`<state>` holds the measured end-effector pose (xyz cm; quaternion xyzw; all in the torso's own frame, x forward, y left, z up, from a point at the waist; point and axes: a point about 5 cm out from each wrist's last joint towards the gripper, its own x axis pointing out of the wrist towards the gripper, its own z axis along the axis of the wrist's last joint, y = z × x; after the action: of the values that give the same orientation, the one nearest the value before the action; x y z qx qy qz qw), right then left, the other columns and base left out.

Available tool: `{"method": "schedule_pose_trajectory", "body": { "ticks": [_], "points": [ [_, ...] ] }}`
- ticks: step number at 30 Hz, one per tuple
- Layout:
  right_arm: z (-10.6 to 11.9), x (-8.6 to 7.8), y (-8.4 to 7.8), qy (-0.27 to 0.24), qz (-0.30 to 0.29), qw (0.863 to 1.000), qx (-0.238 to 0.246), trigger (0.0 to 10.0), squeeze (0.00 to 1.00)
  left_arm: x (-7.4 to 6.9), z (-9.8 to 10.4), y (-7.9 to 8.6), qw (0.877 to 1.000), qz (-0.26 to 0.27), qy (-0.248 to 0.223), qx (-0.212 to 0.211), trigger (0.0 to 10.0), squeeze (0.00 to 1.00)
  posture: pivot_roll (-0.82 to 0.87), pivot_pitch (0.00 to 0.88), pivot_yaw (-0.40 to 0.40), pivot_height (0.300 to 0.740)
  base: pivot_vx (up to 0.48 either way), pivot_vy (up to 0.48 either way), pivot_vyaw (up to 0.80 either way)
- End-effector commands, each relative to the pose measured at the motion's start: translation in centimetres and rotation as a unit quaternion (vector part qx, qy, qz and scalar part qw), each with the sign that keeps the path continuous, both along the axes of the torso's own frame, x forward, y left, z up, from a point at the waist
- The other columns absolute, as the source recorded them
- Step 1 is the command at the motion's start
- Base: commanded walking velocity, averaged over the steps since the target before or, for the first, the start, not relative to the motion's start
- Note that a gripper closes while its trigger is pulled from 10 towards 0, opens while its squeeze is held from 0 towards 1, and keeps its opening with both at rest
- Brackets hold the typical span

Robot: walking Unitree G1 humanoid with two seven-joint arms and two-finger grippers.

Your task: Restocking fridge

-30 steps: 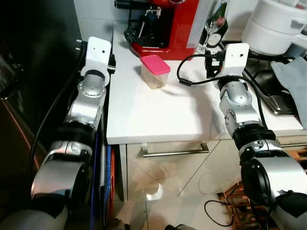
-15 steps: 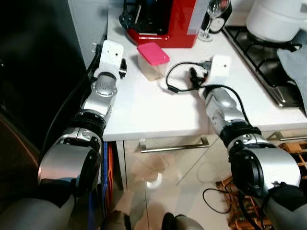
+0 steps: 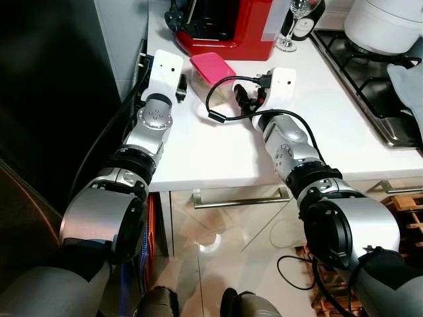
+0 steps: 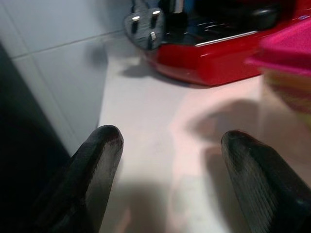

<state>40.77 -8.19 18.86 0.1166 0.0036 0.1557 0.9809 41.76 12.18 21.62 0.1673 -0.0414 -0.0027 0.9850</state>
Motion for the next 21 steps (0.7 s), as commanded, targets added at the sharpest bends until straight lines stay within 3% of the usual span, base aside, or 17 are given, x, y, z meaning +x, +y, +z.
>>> {"method": "schedule_pose_trajectory", "body": {
  "ticks": [1, 10, 21],
  "points": [
    [0.5, 0.1, 0.5, -0.003, 0.015, 1.0, 0.008, 10.0, 0.0, 0.2, 1.2, -1.2, 1.0, -0.026, -0.016, 0.001, 10.0, 0.0, 0.11, 0.142, -0.097, 0.74, 0.0, 0.0, 0.0],
    [0.8, -0.3, 1.9, -0.022, 0.068, 0.997, 0.023, 10.0, 0.0, 0.0, 1.7, -2.8, 0.996, -0.085, -0.028, -0.012, 10.0, 0.0, 0.11, 0.139, -0.102, 0.74, 0.0, 0.0, 0.0],
    [1.4, -0.6, 2.8, -0.049, 0.098, 0.993, 0.039, 10.0, 0.0, -0.1, 1.7, -2.7, 0.995, -0.088, -0.033, -0.023, 10.0, 0.0, 0.11, 0.137, -0.105, 0.74, 0.0, 0.0, 0.0]
  ]
}}
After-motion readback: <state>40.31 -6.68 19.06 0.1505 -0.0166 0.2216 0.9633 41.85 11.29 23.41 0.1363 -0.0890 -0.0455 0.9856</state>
